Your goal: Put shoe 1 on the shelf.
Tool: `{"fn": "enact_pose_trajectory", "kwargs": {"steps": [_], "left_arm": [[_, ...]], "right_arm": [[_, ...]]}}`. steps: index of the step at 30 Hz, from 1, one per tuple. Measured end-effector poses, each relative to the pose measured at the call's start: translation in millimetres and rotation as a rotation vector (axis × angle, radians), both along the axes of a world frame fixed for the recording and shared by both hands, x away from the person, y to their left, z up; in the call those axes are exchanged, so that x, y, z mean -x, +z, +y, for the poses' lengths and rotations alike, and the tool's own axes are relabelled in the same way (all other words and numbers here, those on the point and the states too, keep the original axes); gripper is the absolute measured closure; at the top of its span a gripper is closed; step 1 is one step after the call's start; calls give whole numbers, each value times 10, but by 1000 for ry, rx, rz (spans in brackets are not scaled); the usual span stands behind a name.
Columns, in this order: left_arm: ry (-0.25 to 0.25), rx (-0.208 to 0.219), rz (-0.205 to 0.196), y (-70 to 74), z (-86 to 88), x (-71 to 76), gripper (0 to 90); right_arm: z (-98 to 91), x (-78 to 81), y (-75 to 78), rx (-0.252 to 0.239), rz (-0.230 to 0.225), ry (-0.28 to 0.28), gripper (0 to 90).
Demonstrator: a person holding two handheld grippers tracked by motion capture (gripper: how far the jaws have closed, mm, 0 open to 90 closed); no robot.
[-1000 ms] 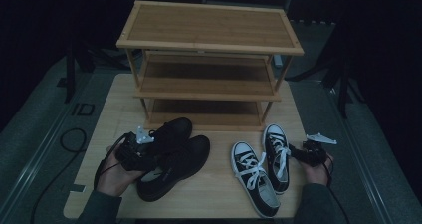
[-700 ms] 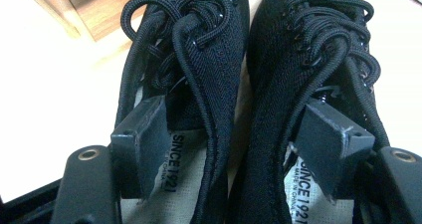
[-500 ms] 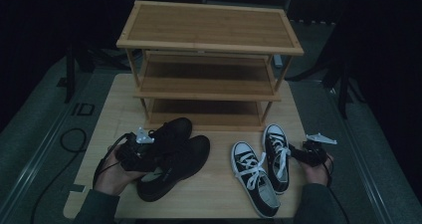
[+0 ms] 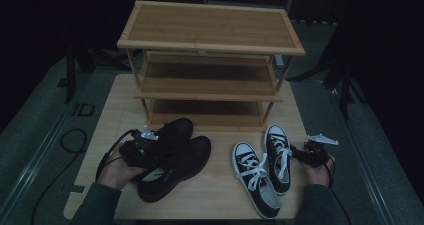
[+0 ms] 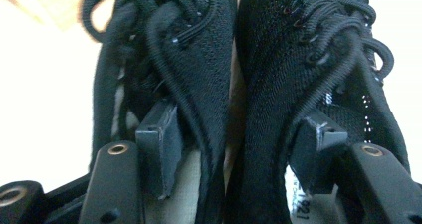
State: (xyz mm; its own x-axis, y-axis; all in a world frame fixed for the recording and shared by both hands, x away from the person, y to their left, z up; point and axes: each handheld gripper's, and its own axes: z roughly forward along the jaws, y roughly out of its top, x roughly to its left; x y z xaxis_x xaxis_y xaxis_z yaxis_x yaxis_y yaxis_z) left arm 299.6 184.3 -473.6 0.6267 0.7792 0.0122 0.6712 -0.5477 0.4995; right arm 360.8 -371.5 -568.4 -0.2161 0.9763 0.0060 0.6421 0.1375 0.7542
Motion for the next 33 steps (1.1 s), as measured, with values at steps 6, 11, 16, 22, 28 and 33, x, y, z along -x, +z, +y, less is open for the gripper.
{"fn": "enact_pose_trajectory", "kwargs": {"steps": [6, 11, 16, 22, 28, 33], "left_arm": [[-13, 0, 37, -30, -31, -62, 475], [-32, -17, 76, -67, -66, -129, 505], [-44, -48, 94, -72, -103, -169, 589], [-34, -41, 71, -61, -95, -146, 810], [-27, -22, 56, -56, -70, -130, 824], [-18, -14, 40, -42, -77, -111, 831]], "right_arm": [[0, 0, 0, 0, 0, 0, 339], [1, 0, 0, 0, 0, 0, 340], [0, 0, 0, 0, 0, 0, 339], [0, 0, 0, 0, 0, 0, 340], [-1, -1, 0, 0, 0, 0, 339], [-1, -1, 0, -1, 0, 0, 339]]}}
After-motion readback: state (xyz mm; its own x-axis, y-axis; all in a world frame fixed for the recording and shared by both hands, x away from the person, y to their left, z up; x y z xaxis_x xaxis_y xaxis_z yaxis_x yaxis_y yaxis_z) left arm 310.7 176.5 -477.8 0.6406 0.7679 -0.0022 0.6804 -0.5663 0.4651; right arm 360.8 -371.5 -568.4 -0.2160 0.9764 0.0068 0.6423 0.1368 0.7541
